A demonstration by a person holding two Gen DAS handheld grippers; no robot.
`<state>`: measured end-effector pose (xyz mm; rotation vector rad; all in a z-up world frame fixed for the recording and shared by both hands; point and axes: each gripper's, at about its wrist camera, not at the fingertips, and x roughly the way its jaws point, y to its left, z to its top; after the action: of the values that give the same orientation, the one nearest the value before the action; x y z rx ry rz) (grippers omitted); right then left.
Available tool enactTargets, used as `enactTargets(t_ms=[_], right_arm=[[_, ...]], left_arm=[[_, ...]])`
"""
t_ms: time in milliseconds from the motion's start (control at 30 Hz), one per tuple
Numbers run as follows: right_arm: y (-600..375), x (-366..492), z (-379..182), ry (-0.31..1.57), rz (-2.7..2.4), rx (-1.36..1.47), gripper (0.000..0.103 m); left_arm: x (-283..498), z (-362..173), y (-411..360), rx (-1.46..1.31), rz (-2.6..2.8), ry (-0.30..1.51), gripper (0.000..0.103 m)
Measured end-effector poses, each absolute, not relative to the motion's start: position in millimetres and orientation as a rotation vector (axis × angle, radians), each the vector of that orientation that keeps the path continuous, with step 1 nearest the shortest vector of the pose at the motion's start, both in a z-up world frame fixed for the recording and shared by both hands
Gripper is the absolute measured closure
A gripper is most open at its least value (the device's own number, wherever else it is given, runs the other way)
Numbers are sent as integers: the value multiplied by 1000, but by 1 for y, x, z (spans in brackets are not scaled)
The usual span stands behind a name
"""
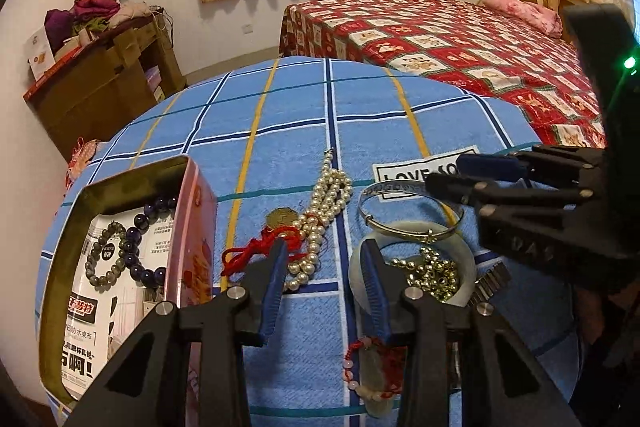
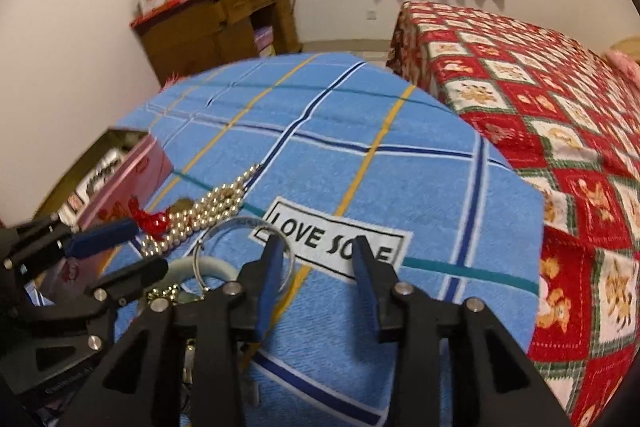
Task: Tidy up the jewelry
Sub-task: 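Grasp the pearl necklace with the left tool while the right tool grasps the silver bangle, then carry the pearls and silver bangle into the pink tin and release both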
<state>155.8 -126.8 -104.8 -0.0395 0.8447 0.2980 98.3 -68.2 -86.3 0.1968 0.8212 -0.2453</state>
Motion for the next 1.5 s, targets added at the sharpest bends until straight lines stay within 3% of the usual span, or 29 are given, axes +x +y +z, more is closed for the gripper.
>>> enactTargets(t_ms=[167, 200, 233, 833, 933, 1033, 1300, 1333, 1500], right_arm=[[-107, 166, -111, 886, 301, -181, 71], [-106, 168, -111, 884, 312, -182, 91], [-107, 169, -112, 883, 316, -171, 96], [-121, 174, -111, 878, 234, -91, 97], [-116, 173, -111, 877, 223, -128, 95], [-117, 171, -110, 864, 245, -121, 97], [-131, 160, -102, 797, 240, -51, 97], [-132, 160, -101, 794, 237, -49, 97], [-138, 150, -87, 761, 231, -31, 97]], left_arm=[[105, -88, -59, 157, -239, 830, 64], [108, -88, -58, 157, -234, 830, 64], [111, -88, -57, 156, -225, 829, 64], [159, -105, -81, 224, -245, 899, 65], [157, -107, -83, 218, -275, 892, 81], [156, -107, -83, 212, -279, 882, 90], [139, -83, -68, 125, -282, 799, 91], [135, -78, -66, 120, -284, 785, 98], [125, -61, -63, 103, -302, 743, 97]])
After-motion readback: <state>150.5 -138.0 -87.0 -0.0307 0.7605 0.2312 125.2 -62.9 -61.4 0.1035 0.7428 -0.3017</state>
